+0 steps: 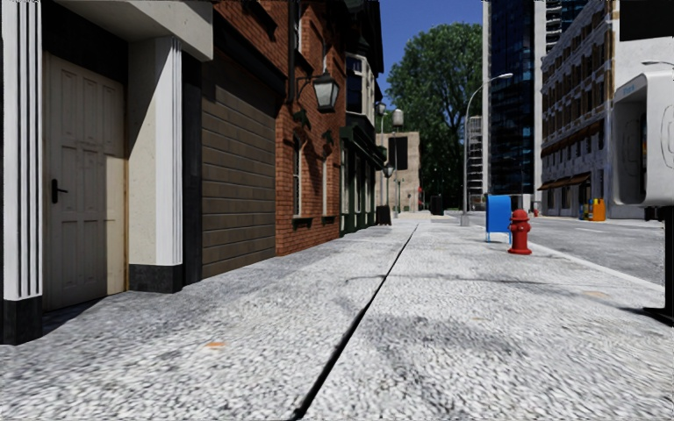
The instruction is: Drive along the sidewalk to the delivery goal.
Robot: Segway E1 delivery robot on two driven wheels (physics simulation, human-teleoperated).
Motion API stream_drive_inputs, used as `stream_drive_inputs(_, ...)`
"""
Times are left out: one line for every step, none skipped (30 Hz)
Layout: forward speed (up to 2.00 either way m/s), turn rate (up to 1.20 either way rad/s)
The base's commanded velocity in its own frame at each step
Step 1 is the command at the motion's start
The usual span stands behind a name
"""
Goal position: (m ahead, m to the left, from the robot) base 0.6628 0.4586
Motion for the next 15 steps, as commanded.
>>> stream_drive_inputs(0.5, 0.31)
stream_drive_inputs(0.45, 0.28)
stream_drive_inputs(0.38, 0.27)
stream_drive_inputs(0.38, 0.27)
stream_drive_inputs(0.09, 0.27)
stream_drive_inputs(0.0, 0.27)
stream_drive_inputs(0.0, 0.0)
stream_drive_inputs(0.0, 0.0)
stream_drive_inputs(0.0, 0.0)
stream_drive_inputs(0.0, 0.0)
stream_drive_inputs(0.0, 0.0)
stream_drive_inputs(0.0, 0.0)
stream_drive_inputs(0.0, 0.0)
stream_drive_inputs(0.0, 0.0)
stream_drive_inputs(0.0, 0.0)
